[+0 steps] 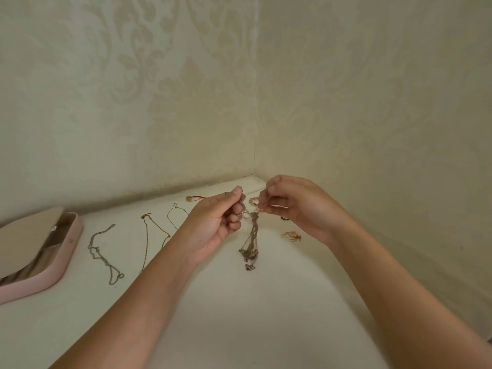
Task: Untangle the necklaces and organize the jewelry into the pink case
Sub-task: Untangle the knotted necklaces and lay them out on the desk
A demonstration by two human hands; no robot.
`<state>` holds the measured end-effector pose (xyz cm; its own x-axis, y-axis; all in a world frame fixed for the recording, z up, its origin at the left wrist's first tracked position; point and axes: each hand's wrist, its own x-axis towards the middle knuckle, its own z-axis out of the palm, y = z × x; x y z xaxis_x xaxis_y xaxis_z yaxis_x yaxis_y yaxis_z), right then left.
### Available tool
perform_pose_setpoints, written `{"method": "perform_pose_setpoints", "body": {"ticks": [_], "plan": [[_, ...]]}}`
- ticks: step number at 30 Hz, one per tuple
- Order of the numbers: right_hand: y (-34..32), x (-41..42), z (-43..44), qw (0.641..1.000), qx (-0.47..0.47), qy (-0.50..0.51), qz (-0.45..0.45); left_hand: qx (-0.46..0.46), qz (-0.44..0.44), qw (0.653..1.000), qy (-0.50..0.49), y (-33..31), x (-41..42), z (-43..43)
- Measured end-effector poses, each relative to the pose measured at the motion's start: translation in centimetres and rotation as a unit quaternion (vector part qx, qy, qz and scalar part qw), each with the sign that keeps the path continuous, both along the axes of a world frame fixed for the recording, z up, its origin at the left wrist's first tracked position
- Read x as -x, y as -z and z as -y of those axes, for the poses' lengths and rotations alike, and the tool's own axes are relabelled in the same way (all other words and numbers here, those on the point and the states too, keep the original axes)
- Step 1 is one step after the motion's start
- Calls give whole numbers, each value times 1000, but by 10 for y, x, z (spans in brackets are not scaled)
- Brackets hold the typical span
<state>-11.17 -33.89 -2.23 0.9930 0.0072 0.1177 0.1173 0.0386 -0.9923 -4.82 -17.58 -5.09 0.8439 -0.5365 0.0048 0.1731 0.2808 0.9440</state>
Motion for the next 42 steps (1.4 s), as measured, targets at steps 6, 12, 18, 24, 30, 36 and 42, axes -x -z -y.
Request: {"method": "perform_pose_setpoints", "body": {"ticks": [6, 12, 18, 24, 30, 36, 42], "plan": [[0, -4, 8, 995, -88, 31, -42, -24, -47, 999, 0, 1, 1, 0], [-4, -3, 23, 992, -70, 92, -57, 43, -93, 995, 4, -5, -2, -3], [6, -2, 12, 977, 207, 45, -23, 37, -68, 997, 3, -6, 1, -2], [26, -12, -18, 987, 161, -6, -4, 39, -33, 998, 24, -8, 2, -6], [15, -10, -6, 995, 95, 0, -8, -38, 41, 998, -7, -9, -1, -12], [3, -3, 7, 985, -98, -94, -108, -198, 143, 965, -94, 0, -4, -14], [2, -3, 16, 989, -57, -87, -108, -285, 151, 943, -77, 2, -8, -15]]}}
